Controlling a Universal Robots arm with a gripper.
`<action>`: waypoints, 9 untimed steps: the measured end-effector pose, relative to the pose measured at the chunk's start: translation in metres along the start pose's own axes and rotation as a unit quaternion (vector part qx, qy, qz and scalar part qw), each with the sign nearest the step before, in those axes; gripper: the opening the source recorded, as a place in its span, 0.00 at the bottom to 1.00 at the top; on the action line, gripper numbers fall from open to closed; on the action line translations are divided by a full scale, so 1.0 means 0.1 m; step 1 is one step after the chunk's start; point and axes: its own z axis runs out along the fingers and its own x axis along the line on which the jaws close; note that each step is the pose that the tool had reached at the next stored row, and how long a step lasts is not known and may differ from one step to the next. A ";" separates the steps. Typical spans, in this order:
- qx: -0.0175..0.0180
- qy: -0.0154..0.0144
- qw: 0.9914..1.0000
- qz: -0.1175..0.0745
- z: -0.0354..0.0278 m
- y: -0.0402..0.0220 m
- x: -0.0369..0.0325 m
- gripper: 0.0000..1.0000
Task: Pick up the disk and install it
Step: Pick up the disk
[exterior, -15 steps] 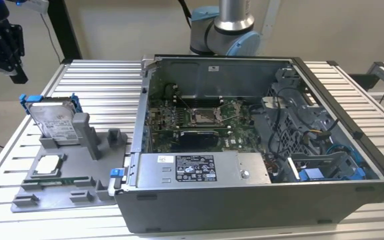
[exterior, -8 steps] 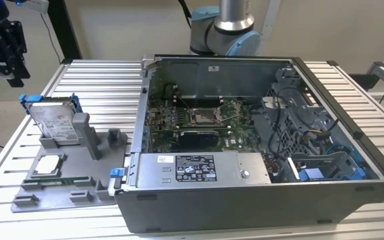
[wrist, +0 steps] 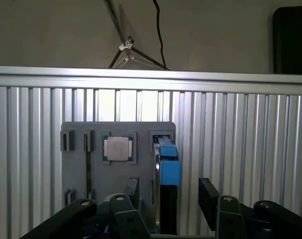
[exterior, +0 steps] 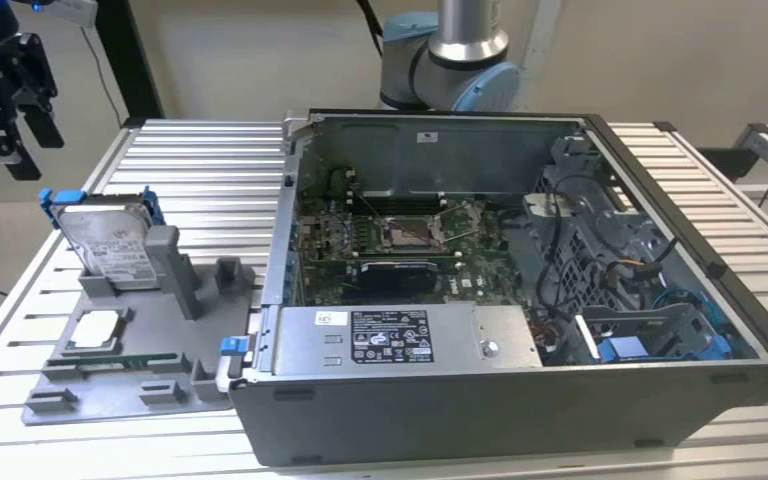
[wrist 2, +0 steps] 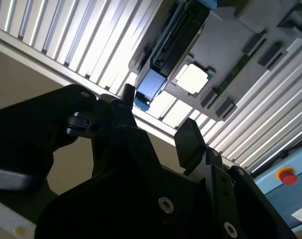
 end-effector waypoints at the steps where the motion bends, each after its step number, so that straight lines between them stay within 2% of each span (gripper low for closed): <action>1: 0.000 0.000 1.000 0.000 0.001 0.000 0.000 1.00; 9: 0.003 0.000 1.000 -0.003 0.065 -0.001 0.002 1.00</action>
